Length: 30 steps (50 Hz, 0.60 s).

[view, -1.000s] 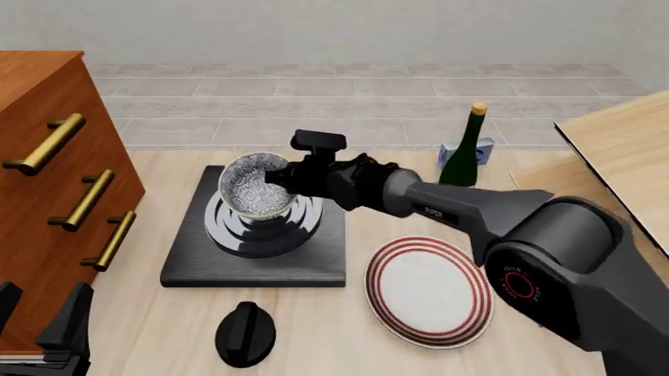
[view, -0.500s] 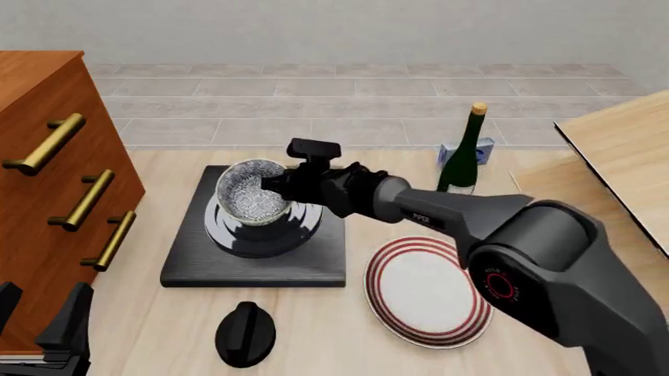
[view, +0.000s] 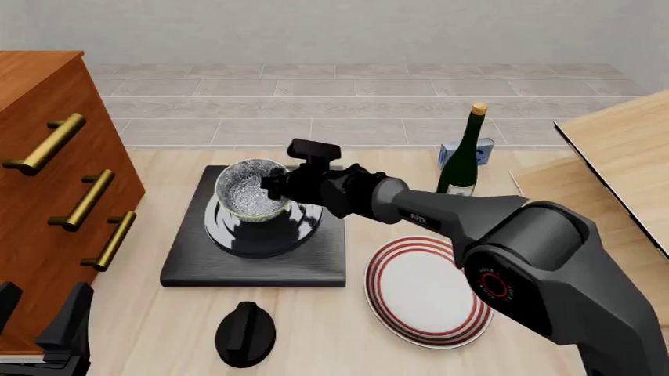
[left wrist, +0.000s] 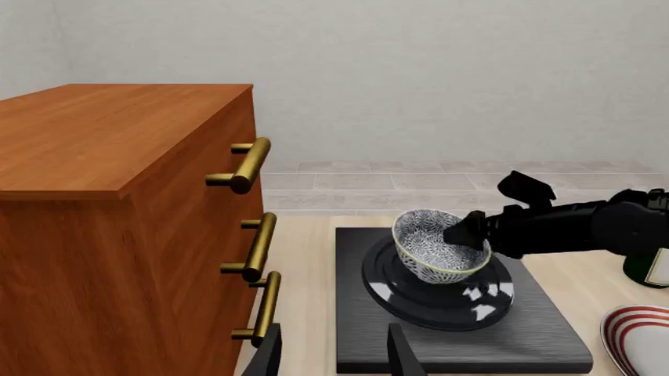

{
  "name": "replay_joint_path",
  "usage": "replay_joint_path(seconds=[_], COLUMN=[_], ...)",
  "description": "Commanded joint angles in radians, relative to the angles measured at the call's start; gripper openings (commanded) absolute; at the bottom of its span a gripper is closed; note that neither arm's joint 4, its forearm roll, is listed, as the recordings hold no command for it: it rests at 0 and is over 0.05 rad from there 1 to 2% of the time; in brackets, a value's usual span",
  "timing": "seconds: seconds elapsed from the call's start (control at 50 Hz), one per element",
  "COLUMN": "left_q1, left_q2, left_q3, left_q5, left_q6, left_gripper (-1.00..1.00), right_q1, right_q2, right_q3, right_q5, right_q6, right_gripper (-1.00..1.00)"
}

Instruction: Put the bowl on the stove.

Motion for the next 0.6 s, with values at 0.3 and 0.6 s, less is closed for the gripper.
replay_joint_path(seconds=[0.3,0.6], left_q1=[0.000,0.000], left_q2=[0.000,0.000], left_q3=[0.000,0.000], left_q5=[0.000,0.000], left_q6=[0.000,0.000], left_gripper=[1.00,1.00], right_q1=[0.004,0.000], right_q2=[-0.035,-0.107], right_q3=[0.014,0.013], right_q5=[0.017,0.061], right_q6=[-0.012,-0.043], right_gripper=[1.00,1.00])
